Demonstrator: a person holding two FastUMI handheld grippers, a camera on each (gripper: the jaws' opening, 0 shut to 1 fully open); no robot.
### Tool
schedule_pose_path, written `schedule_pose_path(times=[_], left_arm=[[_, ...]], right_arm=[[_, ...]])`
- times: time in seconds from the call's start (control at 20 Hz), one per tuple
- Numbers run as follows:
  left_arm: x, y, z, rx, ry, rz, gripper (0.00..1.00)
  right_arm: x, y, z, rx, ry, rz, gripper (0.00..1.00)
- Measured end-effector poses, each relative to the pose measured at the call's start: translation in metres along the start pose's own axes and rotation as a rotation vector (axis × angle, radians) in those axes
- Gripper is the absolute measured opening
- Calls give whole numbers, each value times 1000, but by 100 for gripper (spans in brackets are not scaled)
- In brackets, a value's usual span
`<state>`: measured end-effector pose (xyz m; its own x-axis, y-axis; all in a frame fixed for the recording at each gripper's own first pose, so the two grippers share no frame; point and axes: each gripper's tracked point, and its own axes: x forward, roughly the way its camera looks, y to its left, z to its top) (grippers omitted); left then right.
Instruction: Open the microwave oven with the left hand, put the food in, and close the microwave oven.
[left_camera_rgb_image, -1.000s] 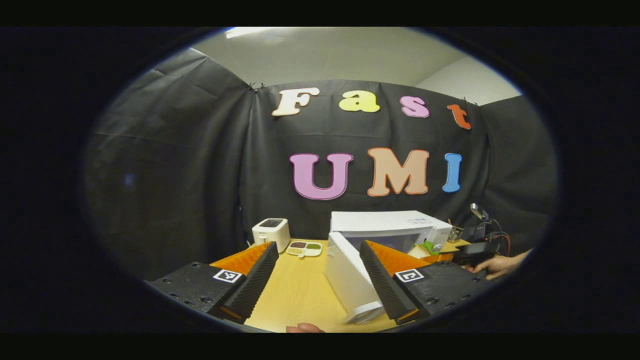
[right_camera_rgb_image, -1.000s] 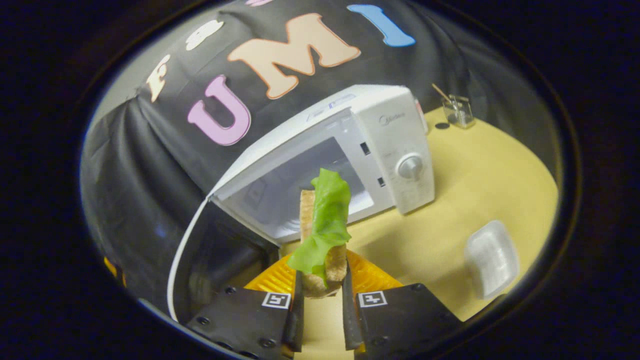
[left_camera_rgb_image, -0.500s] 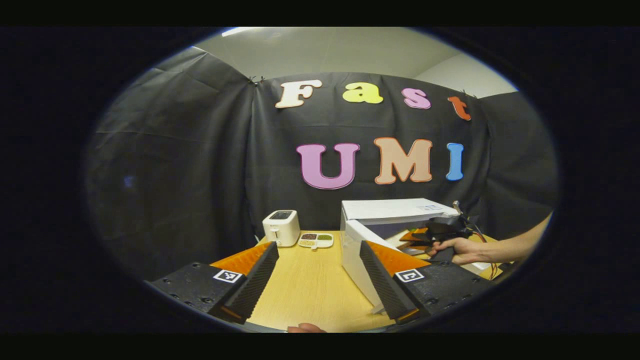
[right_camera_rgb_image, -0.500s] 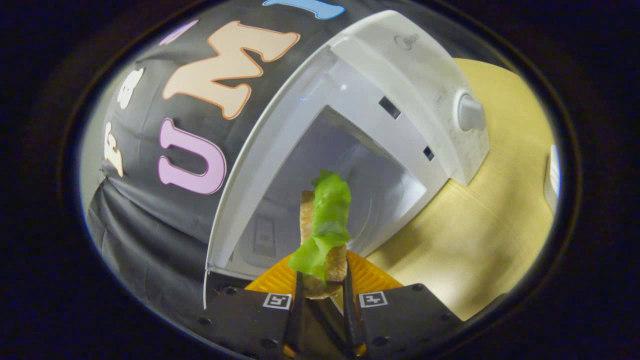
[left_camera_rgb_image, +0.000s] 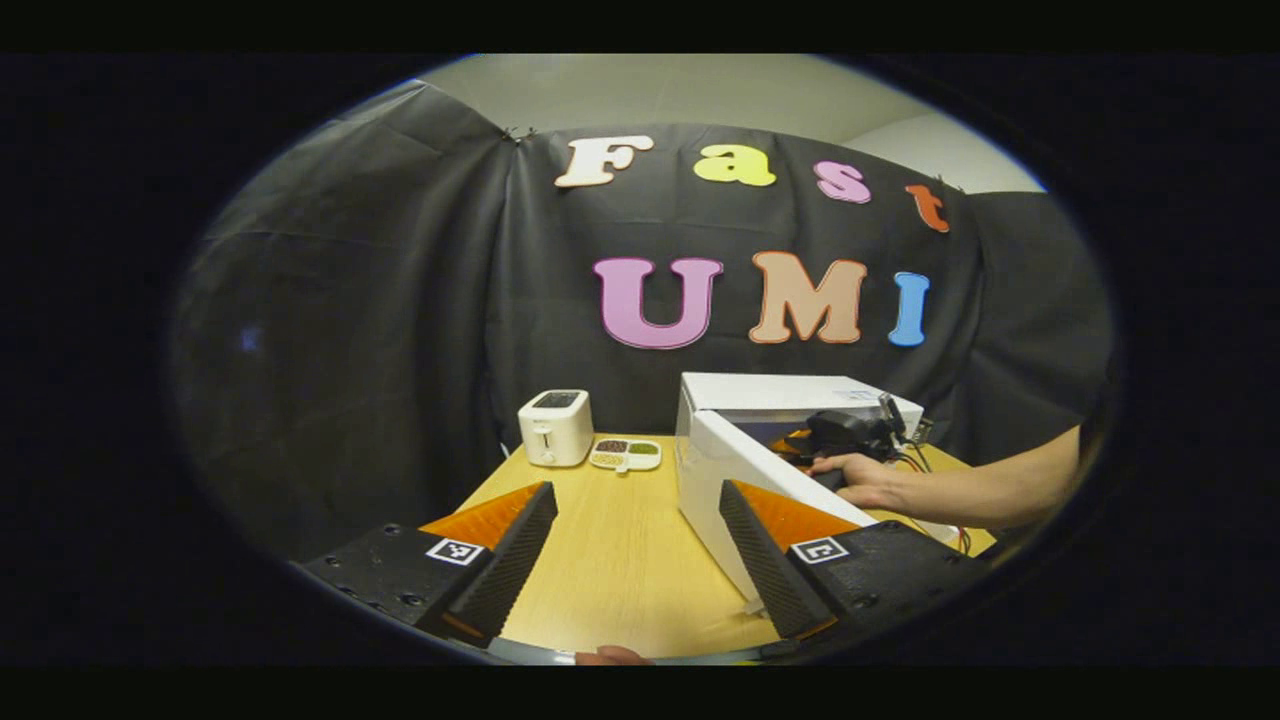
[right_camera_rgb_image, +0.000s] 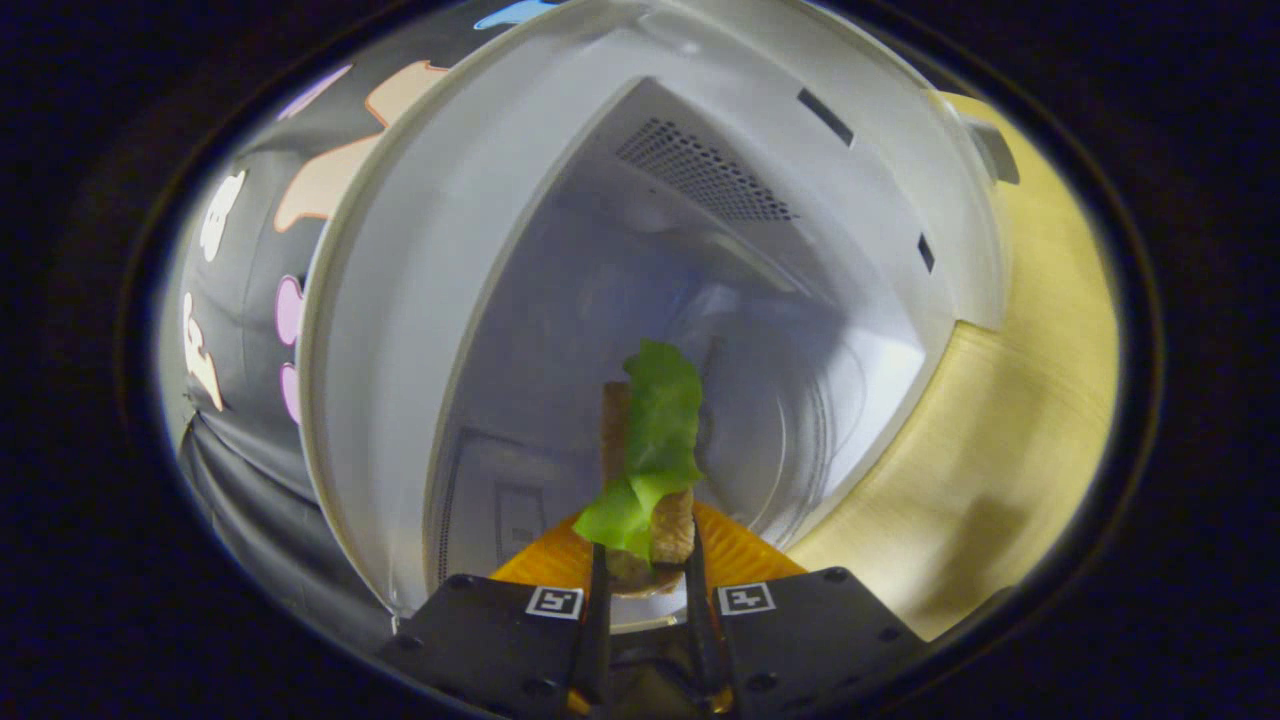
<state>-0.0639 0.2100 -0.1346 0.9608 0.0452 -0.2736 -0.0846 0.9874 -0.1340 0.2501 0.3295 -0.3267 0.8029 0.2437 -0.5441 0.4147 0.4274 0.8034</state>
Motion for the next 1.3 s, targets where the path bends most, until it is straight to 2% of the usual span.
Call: schedule_pose_path(times=[0.15,0.3,0.35,0.4,0.45,0.55,0.6,0.75,0.85,0.9,0.95,1.1,1.15,1.2,1.3], left_arm=[[-7,7,-14,-32,43,22,96],[-12,18,-20,-17,61,51,96],[-13,22,-20,-12,61,60,96],[-14,24,-19,-11,59,66,99],[-14,26,-19,-11,58,67,98],[-11,24,-18,-8,56,64,95],[-11,23,-18,-6,55,58,98],[-9,18,-14,-4,42,41,96],[-8,14,-15,-7,41,32,93],[-8,13,-15,-8,40,28,96],[-9,12,-14,-8,38,25,96],[-10,10,-15,-5,35,18,96],[-12,10,-14,-3,33,18,96],[-13,10,-14,-1,30,18,94],[-17,7,-13,2,24,11,96]], right_arm=[[15,6,-1,15,-32,13,34],[23,7,7,13,-88,16,34],[26,6,8,7,-99,18,27],[26,4,9,0,-105,20,34],[27,4,9,-6,-110,21,27],[28,-2,7,-34,-106,5,44],[27,-9,8,-60,-106,-29,45],[21,-34,17,-187,-119,-119,72],[10,-37,27,-267,-130,-163,79],[4,-39,30,-320,-124,-192,79],[-1,-40,32,-387,-122,-209,91],[-15,-36,45,-604,-158,-238,92],[-13,-35,53,-657,-177,-240,83],[-15,-31,57,-691,-186,-235,87],[-23,-28,59,-732,-190,-219,87]])
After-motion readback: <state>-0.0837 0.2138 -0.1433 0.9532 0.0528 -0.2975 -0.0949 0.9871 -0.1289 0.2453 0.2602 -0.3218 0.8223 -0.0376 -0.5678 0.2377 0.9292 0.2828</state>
